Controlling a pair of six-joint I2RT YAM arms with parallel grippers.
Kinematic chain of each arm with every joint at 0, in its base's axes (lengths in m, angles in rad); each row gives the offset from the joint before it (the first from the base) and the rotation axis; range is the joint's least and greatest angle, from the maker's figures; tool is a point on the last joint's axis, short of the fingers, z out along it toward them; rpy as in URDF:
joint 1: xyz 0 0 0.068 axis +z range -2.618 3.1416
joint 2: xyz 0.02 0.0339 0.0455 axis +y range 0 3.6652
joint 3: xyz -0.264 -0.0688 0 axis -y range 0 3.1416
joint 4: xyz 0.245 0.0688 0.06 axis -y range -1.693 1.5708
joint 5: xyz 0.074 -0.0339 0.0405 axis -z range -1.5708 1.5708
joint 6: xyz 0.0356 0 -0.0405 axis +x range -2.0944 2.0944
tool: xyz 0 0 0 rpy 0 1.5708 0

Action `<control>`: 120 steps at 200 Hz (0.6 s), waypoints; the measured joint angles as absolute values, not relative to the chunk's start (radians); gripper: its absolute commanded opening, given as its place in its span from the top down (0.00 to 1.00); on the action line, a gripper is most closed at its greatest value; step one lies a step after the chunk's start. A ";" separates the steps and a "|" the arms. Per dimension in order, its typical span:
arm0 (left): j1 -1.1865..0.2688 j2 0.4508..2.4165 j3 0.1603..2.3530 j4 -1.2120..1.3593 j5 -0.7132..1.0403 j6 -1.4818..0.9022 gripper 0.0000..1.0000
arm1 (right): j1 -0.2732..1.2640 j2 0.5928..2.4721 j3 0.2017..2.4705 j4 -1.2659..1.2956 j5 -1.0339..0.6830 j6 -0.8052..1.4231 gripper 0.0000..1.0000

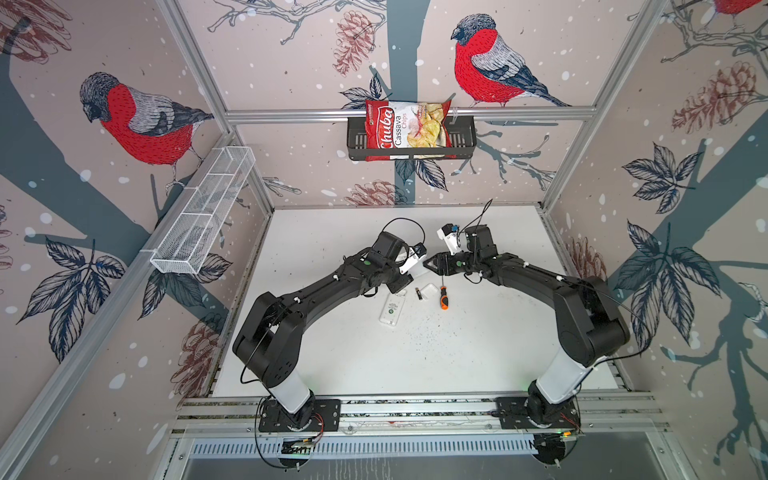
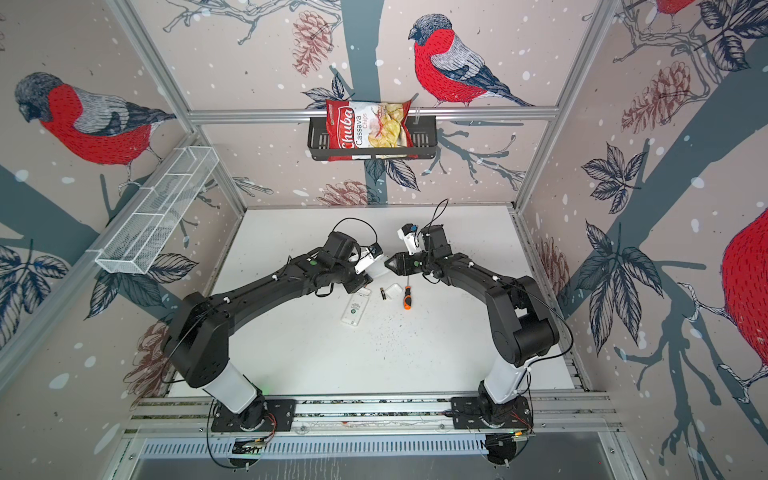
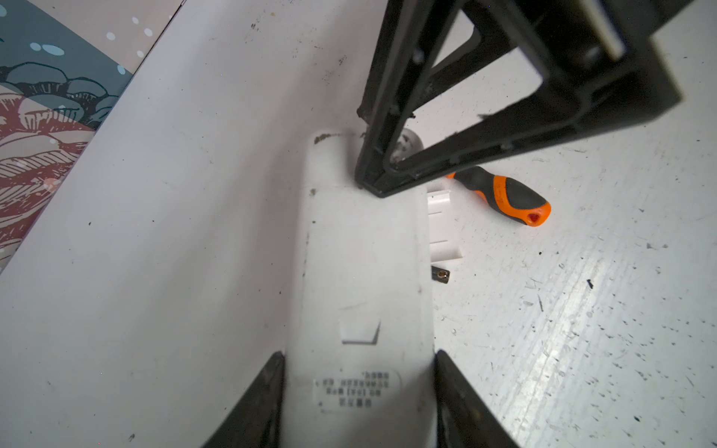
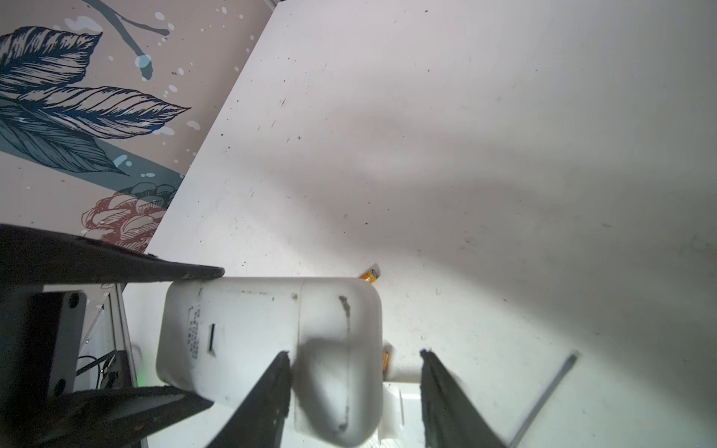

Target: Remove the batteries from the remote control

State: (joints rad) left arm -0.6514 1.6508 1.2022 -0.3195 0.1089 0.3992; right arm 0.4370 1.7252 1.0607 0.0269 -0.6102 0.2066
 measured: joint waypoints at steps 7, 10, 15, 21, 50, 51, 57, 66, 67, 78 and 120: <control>-0.651 1.650 1.201 -0.319 0.109 0.399 0.68 | 0.437 1.726 1.060 0.030 -0.617 0.207 0.57; -0.651 1.650 1.201 -0.319 0.109 0.399 0.69 | 0.437 1.726 1.060 0.032 -0.620 0.207 0.58; -0.651 1.650 1.200 -0.319 0.109 0.398 0.69 | 0.437 1.727 1.060 0.035 -0.626 0.207 0.60; -0.651 1.650 1.199 -0.318 0.109 0.398 0.69 | 0.437 1.728 1.060 0.038 -0.632 0.207 0.62; -0.651 1.641 1.192 -0.315 0.109 0.395 0.69 | 0.433 1.729 1.058 0.054 -0.651 0.208 0.62; -0.651 1.641 1.191 -0.315 0.109 0.395 0.69 | 0.432 1.729 1.057 0.054 -0.651 0.208 0.62; -0.651 1.637 1.188 -0.311 0.109 0.395 0.69 | 0.431 1.729 1.054 0.060 -0.660 0.209 0.60; -0.651 1.634 1.185 -0.308 0.109 0.395 0.69 | 0.430 1.729 1.050 0.070 -0.668 0.212 0.59; -0.651 1.634 1.184 -0.308 0.109 0.395 0.69 | 0.430 1.729 1.050 0.072 -0.669 0.212 0.59; -0.651 1.632 1.182 -0.300 0.109 0.392 0.69 | 0.430 1.731 1.045 0.081 -0.686 0.213 0.59; -0.651 1.628 1.178 -0.301 0.104 0.392 0.69 | 0.428 1.733 1.037 0.112 -0.702 0.239 0.67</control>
State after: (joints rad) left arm -0.6506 1.6276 1.1782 -0.3012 0.1043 0.3920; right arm 0.4278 1.7329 1.0367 0.1120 -0.7025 0.2394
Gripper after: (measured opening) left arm 0.553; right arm 0.352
